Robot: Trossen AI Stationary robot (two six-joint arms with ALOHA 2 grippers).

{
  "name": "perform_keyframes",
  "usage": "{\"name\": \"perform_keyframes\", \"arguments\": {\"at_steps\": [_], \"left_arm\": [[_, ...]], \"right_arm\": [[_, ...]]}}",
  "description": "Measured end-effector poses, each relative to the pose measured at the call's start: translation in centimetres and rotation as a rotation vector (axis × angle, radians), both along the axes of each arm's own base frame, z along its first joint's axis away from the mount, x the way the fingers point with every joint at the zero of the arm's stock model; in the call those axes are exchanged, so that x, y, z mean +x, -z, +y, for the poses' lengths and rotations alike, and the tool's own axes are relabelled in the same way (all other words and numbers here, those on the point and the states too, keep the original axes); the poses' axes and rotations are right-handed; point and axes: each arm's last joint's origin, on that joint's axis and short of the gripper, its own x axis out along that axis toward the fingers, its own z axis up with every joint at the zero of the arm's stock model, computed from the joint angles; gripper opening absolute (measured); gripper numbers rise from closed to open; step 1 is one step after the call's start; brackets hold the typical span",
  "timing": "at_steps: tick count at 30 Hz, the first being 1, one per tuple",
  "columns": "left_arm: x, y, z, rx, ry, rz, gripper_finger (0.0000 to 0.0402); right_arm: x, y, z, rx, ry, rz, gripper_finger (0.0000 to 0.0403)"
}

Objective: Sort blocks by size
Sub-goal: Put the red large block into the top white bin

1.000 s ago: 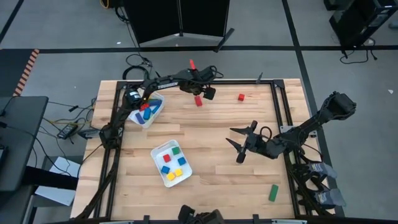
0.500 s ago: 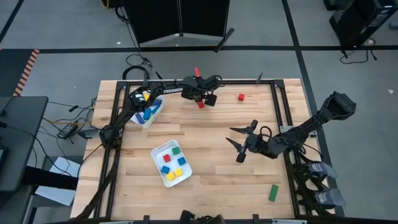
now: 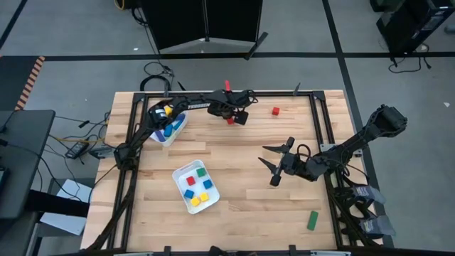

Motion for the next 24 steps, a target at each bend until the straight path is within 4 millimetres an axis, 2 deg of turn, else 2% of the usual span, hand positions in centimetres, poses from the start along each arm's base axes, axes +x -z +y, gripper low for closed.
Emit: {"name": "perform_keyframes", "arguments": {"at_steps": [14,18,24], "left_arm": [[0.05,0.71,-0.97,-0.007,0.012,0.017,0.0309],[0.03,0.7,-0.99,-0.001,0.011,0.021,0.028],[-0.04,0.71,-0.99,0.014,0.011,0.036,0.0214]], "right_arm": [[0.0,0.0,0.0,0.0,-0.001,0.0,0.0215],[0.0,0.0,0.0,0.0,-0.001,0.0,0.0213],[0.0,0.0,0.0,0.0,-0.001,0.0,0.0212]]}}
